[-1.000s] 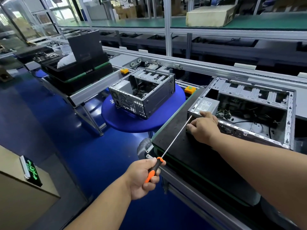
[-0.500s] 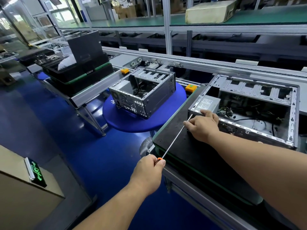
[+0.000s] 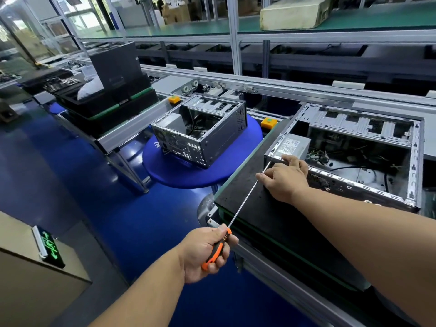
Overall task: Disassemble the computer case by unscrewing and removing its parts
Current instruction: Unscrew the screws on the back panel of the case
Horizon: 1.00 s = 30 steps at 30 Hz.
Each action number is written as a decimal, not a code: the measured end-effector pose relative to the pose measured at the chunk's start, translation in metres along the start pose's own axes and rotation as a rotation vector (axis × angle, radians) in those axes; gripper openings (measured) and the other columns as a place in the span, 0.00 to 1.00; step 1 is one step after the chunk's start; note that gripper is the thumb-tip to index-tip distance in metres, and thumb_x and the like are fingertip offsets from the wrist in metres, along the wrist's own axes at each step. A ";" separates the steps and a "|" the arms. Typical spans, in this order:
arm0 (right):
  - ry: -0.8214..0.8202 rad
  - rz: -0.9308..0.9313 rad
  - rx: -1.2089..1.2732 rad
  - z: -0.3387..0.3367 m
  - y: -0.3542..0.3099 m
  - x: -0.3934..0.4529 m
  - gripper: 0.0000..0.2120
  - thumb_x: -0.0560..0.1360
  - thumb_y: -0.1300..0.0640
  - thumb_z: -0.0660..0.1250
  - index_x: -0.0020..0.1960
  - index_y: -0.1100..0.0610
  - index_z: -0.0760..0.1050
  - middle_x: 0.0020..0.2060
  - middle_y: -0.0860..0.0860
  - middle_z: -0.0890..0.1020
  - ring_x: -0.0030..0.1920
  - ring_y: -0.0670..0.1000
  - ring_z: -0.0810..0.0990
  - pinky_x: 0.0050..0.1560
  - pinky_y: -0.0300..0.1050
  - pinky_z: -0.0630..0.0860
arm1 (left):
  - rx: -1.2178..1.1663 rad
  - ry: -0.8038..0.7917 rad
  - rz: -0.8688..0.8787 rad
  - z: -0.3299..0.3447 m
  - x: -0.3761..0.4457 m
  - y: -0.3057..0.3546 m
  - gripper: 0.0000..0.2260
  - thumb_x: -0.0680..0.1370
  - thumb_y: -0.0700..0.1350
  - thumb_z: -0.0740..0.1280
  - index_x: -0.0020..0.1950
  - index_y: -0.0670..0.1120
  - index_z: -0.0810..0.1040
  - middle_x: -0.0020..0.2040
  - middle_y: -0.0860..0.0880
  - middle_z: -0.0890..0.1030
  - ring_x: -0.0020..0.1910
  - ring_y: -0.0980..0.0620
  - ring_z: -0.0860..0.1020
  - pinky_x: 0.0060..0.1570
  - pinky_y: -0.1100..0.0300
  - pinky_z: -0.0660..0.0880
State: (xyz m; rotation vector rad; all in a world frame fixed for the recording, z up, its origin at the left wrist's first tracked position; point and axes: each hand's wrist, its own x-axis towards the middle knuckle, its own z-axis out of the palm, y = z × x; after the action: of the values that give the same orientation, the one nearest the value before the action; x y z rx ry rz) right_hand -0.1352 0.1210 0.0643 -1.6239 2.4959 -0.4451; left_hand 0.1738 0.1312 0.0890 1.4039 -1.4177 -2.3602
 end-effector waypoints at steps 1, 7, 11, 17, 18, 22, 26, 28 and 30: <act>-0.003 0.002 -0.003 0.000 0.000 0.000 0.25 0.77 0.28 0.51 0.41 0.37 0.82 0.45 0.37 0.78 0.74 0.52 0.55 0.65 0.49 0.42 | 0.121 0.085 0.042 0.000 0.000 0.000 0.21 0.87 0.56 0.61 0.56 0.40 0.84 0.38 0.46 0.80 0.30 0.52 0.75 0.24 0.63 0.68; -0.001 -0.004 0.019 -0.001 0.002 0.000 0.22 0.78 0.32 0.54 0.40 0.40 0.82 0.46 0.38 0.80 0.74 0.52 0.57 0.64 0.48 0.43 | 0.369 0.437 0.307 0.003 0.000 0.001 0.11 0.83 0.53 0.69 0.48 0.48 0.83 0.33 0.50 0.77 0.29 0.50 0.72 0.25 0.60 0.68; 0.062 -0.023 0.009 -0.015 0.004 0.002 0.15 0.77 0.37 0.61 0.39 0.43 0.78 0.41 0.41 0.79 0.67 0.54 0.69 0.59 0.52 0.56 | 0.317 0.489 0.490 -0.001 -0.007 -0.006 0.07 0.73 0.44 0.74 0.48 0.55 0.85 0.40 0.53 0.84 0.33 0.54 0.76 0.31 0.61 0.73; 0.108 0.160 0.048 -0.043 0.033 0.052 0.27 0.74 0.38 0.66 0.70 0.44 0.69 0.68 0.53 0.72 0.68 0.60 0.69 0.62 0.64 0.68 | 0.137 0.573 0.601 -0.004 -0.003 -0.025 0.12 0.80 0.41 0.73 0.53 0.59 0.88 0.39 0.54 0.85 0.35 0.60 0.79 0.34 0.67 0.74; 0.048 0.222 0.060 -0.043 0.040 0.061 0.33 0.73 0.35 0.65 0.75 0.44 0.65 0.72 0.53 0.68 0.72 0.61 0.66 0.64 0.66 0.67 | 0.140 0.591 0.610 -0.003 -0.001 -0.025 0.11 0.81 0.41 0.73 0.52 0.58 0.88 0.38 0.53 0.85 0.34 0.58 0.78 0.33 0.67 0.74; -0.093 0.250 0.000 -0.031 0.059 0.087 0.40 0.75 0.29 0.58 0.80 0.48 0.57 0.79 0.52 0.59 0.79 0.61 0.54 0.69 0.72 0.62 | 0.175 0.582 0.624 -0.004 0.000 -0.018 0.10 0.79 0.40 0.74 0.49 0.57 0.86 0.39 0.54 0.85 0.33 0.57 0.78 0.33 0.66 0.74; -0.096 0.259 0.012 -0.023 0.060 0.093 0.42 0.74 0.29 0.56 0.80 0.49 0.54 0.78 0.52 0.58 0.80 0.60 0.51 0.71 0.72 0.60 | 0.327 0.620 0.613 -0.010 0.002 -0.015 0.06 0.76 0.43 0.77 0.46 0.53 0.83 0.41 0.54 0.86 0.38 0.57 0.81 0.37 0.66 0.76; -0.083 0.253 0.000 -0.024 0.058 0.091 0.42 0.74 0.30 0.56 0.80 0.50 0.54 0.76 0.53 0.60 0.78 0.60 0.53 0.71 0.70 0.62 | 0.360 0.642 0.608 -0.011 0.003 -0.016 0.04 0.77 0.46 0.76 0.45 0.52 0.83 0.39 0.52 0.85 0.35 0.58 0.78 0.34 0.67 0.74; -0.077 0.244 -0.002 -0.025 0.057 0.089 0.40 0.74 0.31 0.56 0.80 0.50 0.55 0.76 0.53 0.60 0.77 0.60 0.55 0.69 0.69 0.63 | 0.330 0.626 0.589 -0.011 0.004 -0.017 0.04 0.77 0.46 0.76 0.45 0.52 0.83 0.37 0.51 0.84 0.34 0.58 0.77 0.33 0.67 0.73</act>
State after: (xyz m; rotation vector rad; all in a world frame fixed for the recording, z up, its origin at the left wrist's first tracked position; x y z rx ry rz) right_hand -0.2284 0.0657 0.0747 -1.2873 2.5909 -0.3429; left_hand 0.1857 0.1318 0.0721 1.3523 -1.7305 -1.2347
